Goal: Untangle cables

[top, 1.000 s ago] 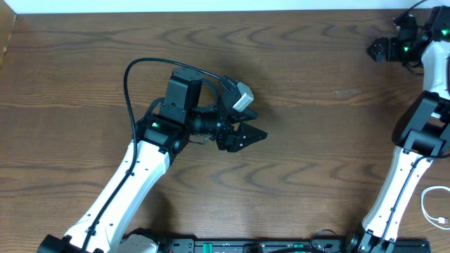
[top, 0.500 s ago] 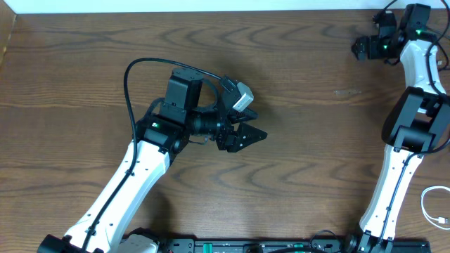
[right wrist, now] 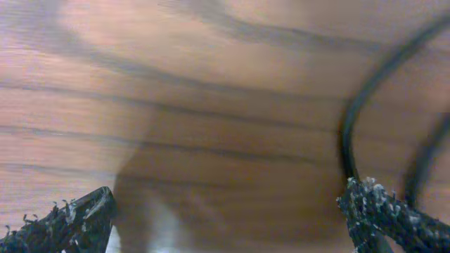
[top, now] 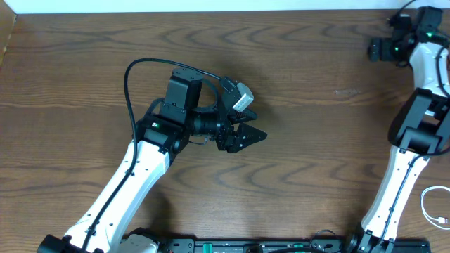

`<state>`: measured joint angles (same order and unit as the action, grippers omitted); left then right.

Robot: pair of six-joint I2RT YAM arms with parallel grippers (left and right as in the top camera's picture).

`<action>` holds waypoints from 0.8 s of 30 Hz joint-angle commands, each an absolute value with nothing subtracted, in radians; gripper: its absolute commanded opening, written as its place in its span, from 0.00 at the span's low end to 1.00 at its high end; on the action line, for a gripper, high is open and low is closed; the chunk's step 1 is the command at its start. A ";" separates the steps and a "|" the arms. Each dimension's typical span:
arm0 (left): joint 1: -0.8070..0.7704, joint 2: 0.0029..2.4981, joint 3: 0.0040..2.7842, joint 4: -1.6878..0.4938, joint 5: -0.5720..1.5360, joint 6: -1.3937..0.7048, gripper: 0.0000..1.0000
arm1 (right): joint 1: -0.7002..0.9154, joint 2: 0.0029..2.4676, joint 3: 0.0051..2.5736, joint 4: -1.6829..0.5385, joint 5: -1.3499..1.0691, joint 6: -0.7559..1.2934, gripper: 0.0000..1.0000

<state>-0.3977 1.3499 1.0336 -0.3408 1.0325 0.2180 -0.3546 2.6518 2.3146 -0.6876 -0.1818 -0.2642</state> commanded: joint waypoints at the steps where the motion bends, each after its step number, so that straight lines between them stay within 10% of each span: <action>1: -0.401 1.339 1.038 -0.344 1.027 0.232 0.65 | -0.400 2.706 2.280 -0.709 -0.155 -0.210 0.99; 24: -0.401 1.339 1.038 -0.349 0.991 0.235 0.66 | -0.569 2.706 2.292 -0.786 -0.111 -0.112 0.99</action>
<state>-0.3977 1.3499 1.0340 -0.3420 1.0157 0.2184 -0.5701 2.6503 2.3219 -0.7319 -0.1192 -0.1753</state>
